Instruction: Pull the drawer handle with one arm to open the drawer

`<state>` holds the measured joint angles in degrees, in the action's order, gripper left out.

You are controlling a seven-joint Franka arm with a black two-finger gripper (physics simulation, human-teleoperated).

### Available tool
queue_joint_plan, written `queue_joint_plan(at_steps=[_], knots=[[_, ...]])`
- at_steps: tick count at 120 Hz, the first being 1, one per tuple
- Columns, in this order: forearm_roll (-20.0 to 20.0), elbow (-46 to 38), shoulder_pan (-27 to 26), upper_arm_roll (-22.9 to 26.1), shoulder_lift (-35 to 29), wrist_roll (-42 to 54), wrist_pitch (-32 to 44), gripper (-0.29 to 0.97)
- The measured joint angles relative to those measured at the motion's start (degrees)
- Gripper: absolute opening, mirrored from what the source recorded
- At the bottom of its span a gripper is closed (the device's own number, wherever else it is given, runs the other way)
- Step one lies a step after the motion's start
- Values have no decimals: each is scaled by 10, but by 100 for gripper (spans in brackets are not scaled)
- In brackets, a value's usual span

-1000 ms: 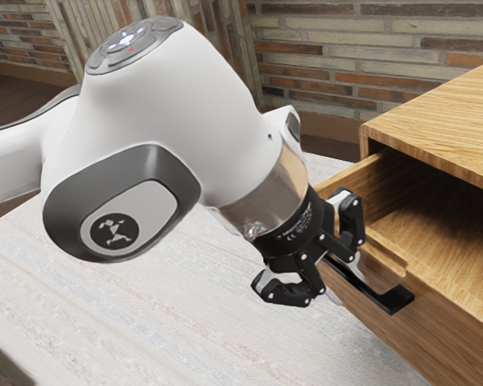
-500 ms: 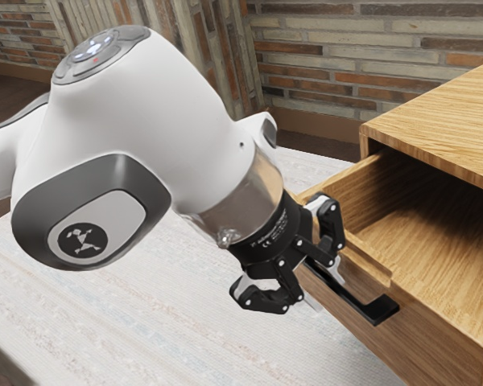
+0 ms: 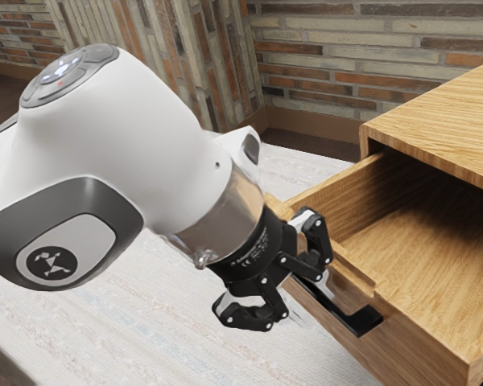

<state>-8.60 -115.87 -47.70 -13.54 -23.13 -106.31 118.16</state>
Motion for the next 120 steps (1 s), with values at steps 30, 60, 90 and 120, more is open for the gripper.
queue_joint_plan(at_steps=[30, 60, 90, 120], knots=[[-7, -15, -5, 0, -19, -4, 4, 18], [-9, -26, -7, -1, -30, -7, 6, 18], [-10, -51, -7, -6, -54, -11, 9, 18], [-11, -72, -8, -6, -80, -16, 14, 18]])
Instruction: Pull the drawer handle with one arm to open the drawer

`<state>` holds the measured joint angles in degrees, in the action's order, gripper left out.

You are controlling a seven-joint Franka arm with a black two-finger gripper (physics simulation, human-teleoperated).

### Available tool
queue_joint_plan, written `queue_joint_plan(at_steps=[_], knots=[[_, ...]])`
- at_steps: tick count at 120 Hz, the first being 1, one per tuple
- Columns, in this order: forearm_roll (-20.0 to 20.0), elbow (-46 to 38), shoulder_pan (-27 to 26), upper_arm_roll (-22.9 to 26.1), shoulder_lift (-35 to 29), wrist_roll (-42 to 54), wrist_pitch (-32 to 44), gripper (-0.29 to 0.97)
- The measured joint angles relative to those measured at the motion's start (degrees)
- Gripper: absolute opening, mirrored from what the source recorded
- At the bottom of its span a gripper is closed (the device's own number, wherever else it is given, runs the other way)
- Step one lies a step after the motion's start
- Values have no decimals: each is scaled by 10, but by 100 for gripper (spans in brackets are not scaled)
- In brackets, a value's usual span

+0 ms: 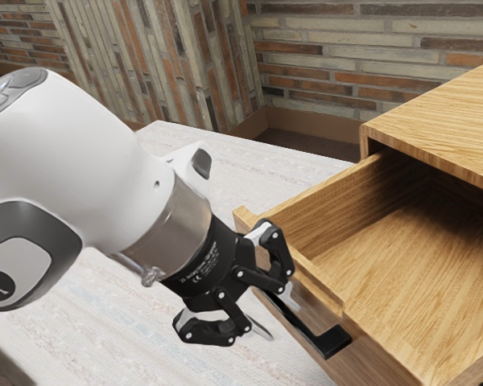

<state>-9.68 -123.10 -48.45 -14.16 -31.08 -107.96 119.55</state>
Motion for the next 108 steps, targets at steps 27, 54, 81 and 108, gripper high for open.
queue_joint_plan(at_steps=[27, 54, 81, 108], knots=[[-11, -13, -7, -1, -17, -6, 1, 18], [-15, -29, -9, -1, -36, -13, 2, 18], [-16, -40, -12, -2, -50, -20, 2, 18], [-20, -43, -13, -1, -53, -25, 2, 19]])
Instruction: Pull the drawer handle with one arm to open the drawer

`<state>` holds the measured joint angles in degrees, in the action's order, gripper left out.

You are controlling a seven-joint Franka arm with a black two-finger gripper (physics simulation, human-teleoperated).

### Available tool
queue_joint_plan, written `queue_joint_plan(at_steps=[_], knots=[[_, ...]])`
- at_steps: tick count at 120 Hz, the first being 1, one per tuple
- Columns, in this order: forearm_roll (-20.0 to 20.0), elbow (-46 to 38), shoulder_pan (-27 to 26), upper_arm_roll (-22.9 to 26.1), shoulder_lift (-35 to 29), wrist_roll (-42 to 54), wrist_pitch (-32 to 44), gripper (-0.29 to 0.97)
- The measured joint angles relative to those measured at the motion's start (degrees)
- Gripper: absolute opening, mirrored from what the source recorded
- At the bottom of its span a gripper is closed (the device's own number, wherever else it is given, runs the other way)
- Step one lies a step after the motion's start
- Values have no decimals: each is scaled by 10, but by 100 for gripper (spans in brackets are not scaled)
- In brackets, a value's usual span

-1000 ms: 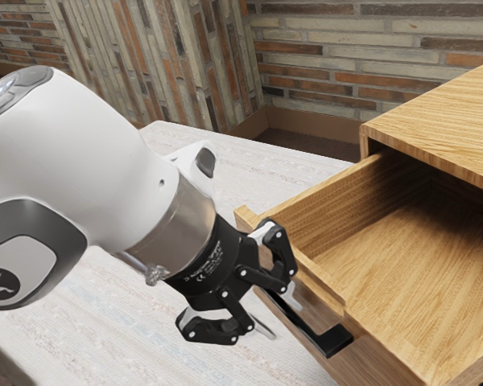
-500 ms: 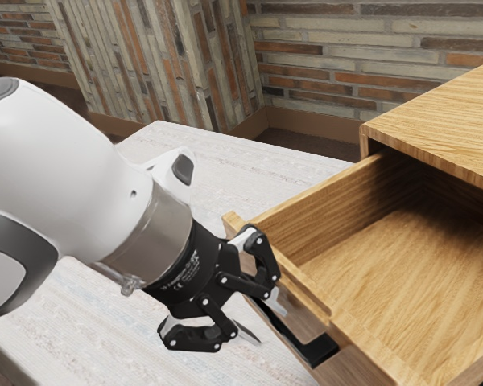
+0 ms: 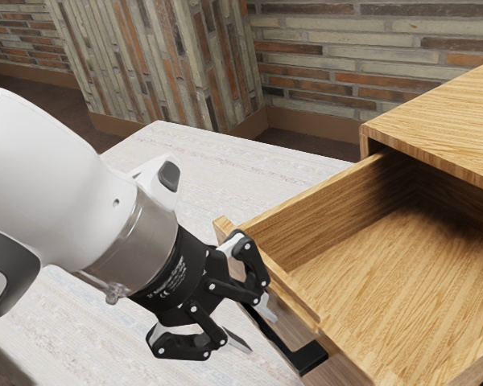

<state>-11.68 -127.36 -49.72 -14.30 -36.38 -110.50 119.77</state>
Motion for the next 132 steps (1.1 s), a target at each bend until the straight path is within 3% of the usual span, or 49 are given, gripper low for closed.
queue_joint_plan(at_steps=[50, 62, 66, 74, 81, 85, 91, 98, 108, 132], knots=[[-55, 25, 2, 26, -4, -10, -18, 21], [-66, 76, 16, 40, 12, -9, -41, 22], [-61, 145, 45, 49, 47, -4, -65, 22], [-33, 281, 155, 82, 116, 14, -128, 26], [-17, 338, 277, 123, 137, 30, -182, 36], [-7, 369, 390, 162, 142, 38, -210, 41], [13, 411, 518, 204, 150, 50, -259, 47], [43, 436, 621, 222, 157, 62, -312, 52], [56, 442, 669, 235, 207, 73, -363, 57], [82, 438, 701, 247, 280, 104, -423, 64]])
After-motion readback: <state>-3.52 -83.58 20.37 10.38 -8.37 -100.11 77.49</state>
